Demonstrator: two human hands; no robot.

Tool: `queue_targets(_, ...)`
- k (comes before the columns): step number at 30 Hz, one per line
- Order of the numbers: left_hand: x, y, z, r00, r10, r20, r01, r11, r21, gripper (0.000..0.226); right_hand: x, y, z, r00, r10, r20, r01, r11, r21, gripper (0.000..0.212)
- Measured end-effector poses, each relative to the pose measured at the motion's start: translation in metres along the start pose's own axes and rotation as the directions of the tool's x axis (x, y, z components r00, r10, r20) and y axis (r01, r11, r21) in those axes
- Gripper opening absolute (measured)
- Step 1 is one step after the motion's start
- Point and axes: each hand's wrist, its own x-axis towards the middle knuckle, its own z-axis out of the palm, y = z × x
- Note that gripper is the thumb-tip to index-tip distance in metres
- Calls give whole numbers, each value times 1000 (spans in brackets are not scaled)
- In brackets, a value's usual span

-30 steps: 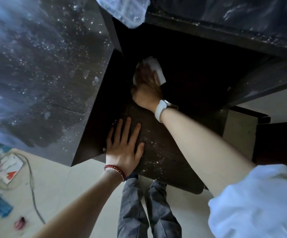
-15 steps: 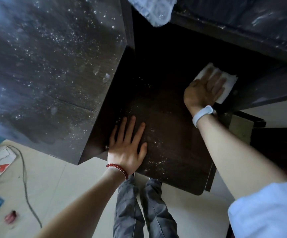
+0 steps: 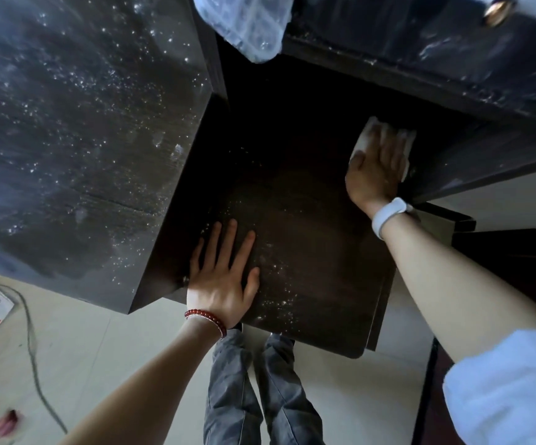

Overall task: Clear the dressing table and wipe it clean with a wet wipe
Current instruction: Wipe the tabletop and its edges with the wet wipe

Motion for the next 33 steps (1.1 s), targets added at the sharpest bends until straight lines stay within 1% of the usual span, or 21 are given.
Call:
queue_targets(2,0,0,1,1000,-2,-3,2,1000,1,57,2,-3,-6,997,60,45,-59,998,-5,56)
queue_targets(4,-1,0,1,1000,1,-2,-1,1000,-4,57,-14,-5,-4,997,53,62,-53,999,-10,55)
queue_targets(5,-1,0,1,1000,2,-2,-2,1000,-7,57,-30,-1,1,999,7,45,-6,1000,-17,54)
queue_targets(7,-1,-1,1,1000,-1,-1,1,1000,-6,57,-77,14,12,990,-134,35,136,990,-43,55)
queue_targets(9,-1,0,0,1000,-1,0,1,1000,-10,57,-127,36,20,964,-249,92,257,963,-86,55)
queue_targets(11,0,0,0,1000,3,-7,-3,1000,-19,57,-163,59,25,947,-298,122,312,943,-114,54)
queue_targets(12,0,0,0,1000,3,-10,-3,1000,-22,57,-171,67,24,952,-282,123,296,948,-119,54)
queue_targets(14,-1,0,0,1000,2,-8,-2,1000,-27,57,-172,78,19,979,-180,101,189,978,-90,54)
queue_targets(16,-1,0,1,1000,-1,0,1,1000,-26,57,-160,74,13,996,-55,73,54,998,15,54)
queue_targets(19,-1,0,1,1000,-9,8,9,1000,-23,58,-134,63,9,994,106,23,-109,977,184,58)
queue_targets(22,-1,1,0,1000,-16,8,17,1000,-21,58,-105,58,6,982,186,13,-183,949,255,62)
queue_targets(25,-2,1,0,1000,-21,8,21,1000,-13,58,-83,52,6,965,263,18,-254,913,318,60)
queue_targets(26,-2,1,0,1000,-20,6,20,1000,-9,58,-81,49,7,959,283,-15,-266,916,300,59)
queue_targets(27,-1,1,0,1000,-20,5,21,1000,-9,58,-85,47,8,957,286,-57,-265,935,236,58)
queue_targets(28,-2,2,0,1000,-19,7,19,1000,-10,57,-94,47,10,963,252,-93,-237,961,143,57)
queue_targets(29,-1,2,0,1000,-18,9,18,1000,-12,57,-109,48,14,982,161,-99,-155,986,57,57)
queue_targets(30,-1,2,-1,1000,-20,6,20,1000,-14,57,-126,49,18,997,37,-72,-37,999,0,56)
queue_targets(31,-1,2,-1,1000,-23,6,23,1000,-19,57,-144,50,21,996,-84,-30,83,996,-26,56)
queue_targets(33,-2,2,-1,1000,-22,5,22,999,-24,57,-167,59,24,963,-266,51,269,961,-57,57)
